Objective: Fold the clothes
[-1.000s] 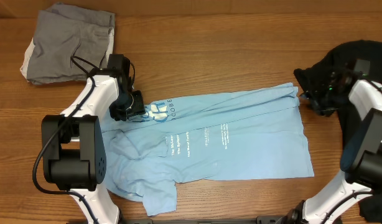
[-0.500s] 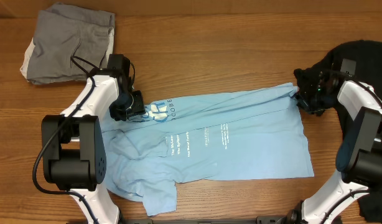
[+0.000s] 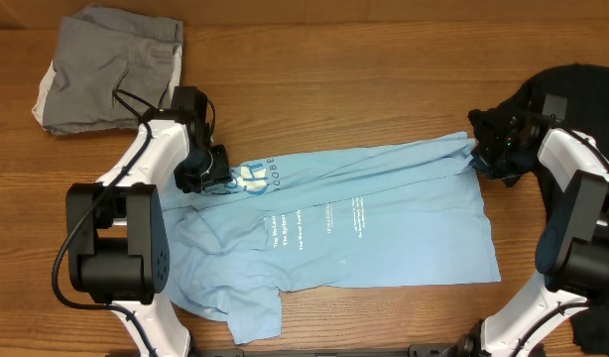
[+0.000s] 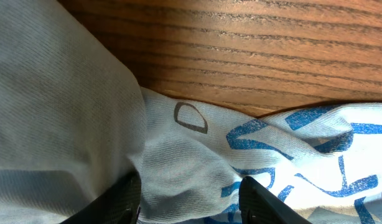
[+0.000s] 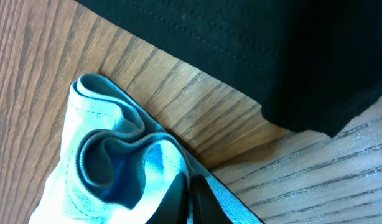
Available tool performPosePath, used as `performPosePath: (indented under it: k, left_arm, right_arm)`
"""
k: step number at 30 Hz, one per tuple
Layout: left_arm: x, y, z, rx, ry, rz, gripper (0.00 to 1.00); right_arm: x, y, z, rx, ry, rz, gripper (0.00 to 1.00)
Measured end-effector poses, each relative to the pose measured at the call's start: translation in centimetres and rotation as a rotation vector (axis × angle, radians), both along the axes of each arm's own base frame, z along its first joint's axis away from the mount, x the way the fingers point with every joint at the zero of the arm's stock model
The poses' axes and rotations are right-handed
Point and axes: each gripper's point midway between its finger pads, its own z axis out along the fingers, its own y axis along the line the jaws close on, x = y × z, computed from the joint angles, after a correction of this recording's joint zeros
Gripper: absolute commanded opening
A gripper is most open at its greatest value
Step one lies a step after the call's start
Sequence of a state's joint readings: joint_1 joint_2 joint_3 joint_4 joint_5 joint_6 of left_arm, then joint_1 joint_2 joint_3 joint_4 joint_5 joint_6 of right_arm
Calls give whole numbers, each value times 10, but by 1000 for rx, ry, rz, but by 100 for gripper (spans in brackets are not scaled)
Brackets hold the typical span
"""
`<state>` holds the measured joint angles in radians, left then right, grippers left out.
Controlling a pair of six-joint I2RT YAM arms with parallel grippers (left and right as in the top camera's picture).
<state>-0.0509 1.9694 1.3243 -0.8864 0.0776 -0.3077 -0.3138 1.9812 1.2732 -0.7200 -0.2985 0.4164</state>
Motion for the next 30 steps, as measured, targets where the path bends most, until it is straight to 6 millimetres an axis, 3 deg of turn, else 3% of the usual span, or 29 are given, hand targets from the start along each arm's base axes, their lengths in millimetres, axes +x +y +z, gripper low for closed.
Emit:
performPosePath:
  k: [6,15,23,30]
  left_arm:
    - [0,0,0,0,0,0,55]
    - [0,0,0,0,0,0,55]
    - [0,0,0,0,0,0,55]
    - [0,0,0,0,0,2,57]
  right_arm:
    - [-6,2,1,16,30,-30,4]
    - [-22,1,37,-9,58,-65,4]
    - [-40,-9,34,-74,145,-100,6]
    - [-40,-23,32,-142,153,-154,9]
